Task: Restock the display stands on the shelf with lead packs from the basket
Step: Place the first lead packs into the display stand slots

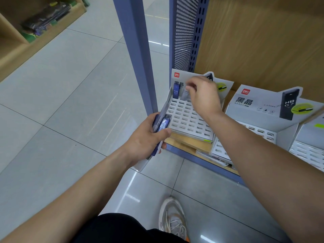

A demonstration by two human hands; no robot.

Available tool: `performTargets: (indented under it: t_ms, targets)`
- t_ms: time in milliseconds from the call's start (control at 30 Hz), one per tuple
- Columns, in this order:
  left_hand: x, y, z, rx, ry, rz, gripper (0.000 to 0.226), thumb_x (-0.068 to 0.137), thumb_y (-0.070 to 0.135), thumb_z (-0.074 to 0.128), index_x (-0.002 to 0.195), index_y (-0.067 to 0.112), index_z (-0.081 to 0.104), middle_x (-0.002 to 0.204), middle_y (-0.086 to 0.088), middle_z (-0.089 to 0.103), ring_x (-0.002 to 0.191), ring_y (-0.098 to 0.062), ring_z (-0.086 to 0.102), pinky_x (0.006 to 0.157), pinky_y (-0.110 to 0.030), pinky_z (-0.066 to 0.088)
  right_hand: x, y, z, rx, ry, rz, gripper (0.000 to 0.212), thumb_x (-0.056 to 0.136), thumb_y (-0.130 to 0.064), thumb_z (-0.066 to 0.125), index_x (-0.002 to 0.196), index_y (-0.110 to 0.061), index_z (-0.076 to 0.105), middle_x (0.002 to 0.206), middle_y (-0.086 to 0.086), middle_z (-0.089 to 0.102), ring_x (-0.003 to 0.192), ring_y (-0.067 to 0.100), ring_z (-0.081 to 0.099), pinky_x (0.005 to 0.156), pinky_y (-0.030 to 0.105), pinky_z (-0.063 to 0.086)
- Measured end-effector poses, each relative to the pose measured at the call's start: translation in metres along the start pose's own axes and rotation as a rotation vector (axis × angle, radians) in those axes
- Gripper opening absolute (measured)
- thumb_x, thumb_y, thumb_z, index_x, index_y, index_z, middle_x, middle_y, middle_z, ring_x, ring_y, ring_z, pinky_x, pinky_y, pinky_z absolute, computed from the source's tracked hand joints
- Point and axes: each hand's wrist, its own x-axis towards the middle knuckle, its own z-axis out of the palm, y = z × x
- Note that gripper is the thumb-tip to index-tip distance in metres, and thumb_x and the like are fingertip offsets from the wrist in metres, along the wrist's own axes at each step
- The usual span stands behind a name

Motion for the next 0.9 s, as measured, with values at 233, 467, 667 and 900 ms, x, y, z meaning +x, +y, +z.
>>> performTargets:
  t_ms: [233, 467, 667, 900]
  targets:
    - [0.002, -0.003, -0.002, -0.022, 0.003, -0.003, 0.035, 0.099, 0.023, 0.065, 0.125, 0.038, 0.048, 0.086, 0.017, 0.071, 0.063, -0.010, 0.064, 0.060, -0.031, 0.055, 0.006, -0.005, 0.007, -0.039, -0.099, -0.007, 0.020, 0.095, -0.003, 0.057, 0.103, -0.005, 0.074, 0.100, 0.014, 0.070, 0.093, 0.028, 0.064, 0.084, 0.041, 0.053]
    - [0.004, -0.002, 0.000, -0.032, -0.017, 0.020, 0.033, 0.100, 0.020, 0.063, 0.123, 0.038, 0.048, 0.080, 0.022, 0.070, 0.062, -0.009, 0.062, 0.058, -0.027, 0.055, -0.011, -0.006, -0.004, 0.034, -0.115, 0.070, 0.034, 0.095, -0.005, 0.057, 0.128, -0.010, 0.066, 0.117, 0.014, 0.068, 0.105, 0.027, 0.064, 0.095, 0.034, 0.050]
    - [0.005, 0.006, 0.011, -0.058, -0.042, 0.010, 0.037, 0.099, 0.018, 0.065, 0.131, 0.027, 0.050, 0.098, 0.007, 0.072, 0.063, -0.012, 0.062, 0.058, -0.027, 0.054, -0.042, -0.031, -0.050, 0.360, -0.190, 0.219, 0.024, 0.099, -0.026, 0.057, 0.119, -0.025, 0.069, 0.098, -0.004, 0.071, 0.079, 0.008, 0.068, 0.075, 0.031, 0.059]
    - [0.006, 0.019, 0.033, -0.050, -0.127, 0.049, 0.031, 0.098, 0.018, 0.066, 0.126, 0.023, 0.053, 0.095, -0.004, 0.065, 0.065, -0.016, 0.062, 0.065, -0.033, 0.053, -0.047, -0.043, -0.067, 0.366, -0.448, 0.283, 0.030, 0.093, -0.050, 0.060, 0.117, -0.034, 0.066, 0.090, -0.007, 0.064, 0.080, 0.013, 0.066, 0.070, 0.046, 0.061]
